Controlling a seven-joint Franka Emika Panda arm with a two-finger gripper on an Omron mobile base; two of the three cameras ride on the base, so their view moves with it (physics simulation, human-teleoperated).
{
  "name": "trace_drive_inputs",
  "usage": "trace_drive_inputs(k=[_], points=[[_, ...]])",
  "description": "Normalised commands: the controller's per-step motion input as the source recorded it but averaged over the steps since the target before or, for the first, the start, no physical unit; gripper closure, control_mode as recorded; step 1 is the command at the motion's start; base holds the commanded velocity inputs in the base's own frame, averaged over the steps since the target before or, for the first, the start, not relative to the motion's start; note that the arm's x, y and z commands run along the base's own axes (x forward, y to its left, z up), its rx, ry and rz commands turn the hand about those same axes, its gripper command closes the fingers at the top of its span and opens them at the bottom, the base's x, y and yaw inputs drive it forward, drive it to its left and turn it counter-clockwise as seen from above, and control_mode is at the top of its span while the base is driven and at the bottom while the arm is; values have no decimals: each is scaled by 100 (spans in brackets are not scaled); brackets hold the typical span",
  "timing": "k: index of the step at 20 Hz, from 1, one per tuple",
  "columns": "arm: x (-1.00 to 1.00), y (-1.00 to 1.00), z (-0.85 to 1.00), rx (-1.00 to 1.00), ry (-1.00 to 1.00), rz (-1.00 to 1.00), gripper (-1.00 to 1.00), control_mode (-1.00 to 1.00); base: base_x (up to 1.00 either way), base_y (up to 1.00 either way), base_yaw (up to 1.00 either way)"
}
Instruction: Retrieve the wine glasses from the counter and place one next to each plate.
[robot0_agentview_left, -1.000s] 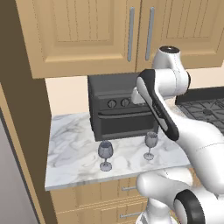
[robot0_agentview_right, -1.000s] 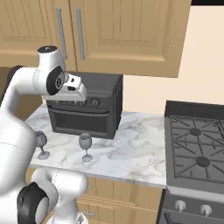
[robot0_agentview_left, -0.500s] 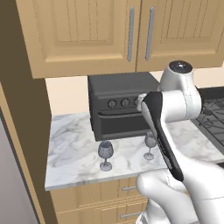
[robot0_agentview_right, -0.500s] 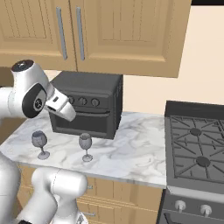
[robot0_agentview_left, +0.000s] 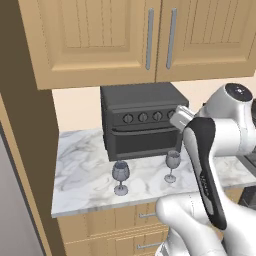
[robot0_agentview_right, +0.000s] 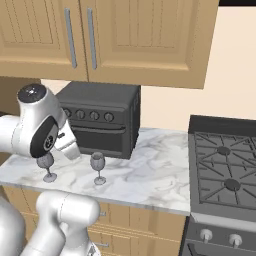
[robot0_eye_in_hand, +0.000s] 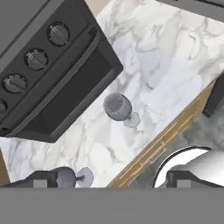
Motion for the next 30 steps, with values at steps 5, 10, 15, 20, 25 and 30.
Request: trace_drive_inputs(k=[5,10,15,20,25,30], points=[[0,-24,0,39,0,-14,-100,-100,0,0,0],[0,-22,-1,40,0,-6,-100,-100,0,0,0],[2,-7,-21,41,3,0,-100,-100,0,0,0],[2,-23,-24,42,7,0,-100,-100,0,0,0],[24,-32,-22,42,16,2,-100,-100,0,0,0],[29,-30,-15,23,8,6,-100,-100,0,0,0]])
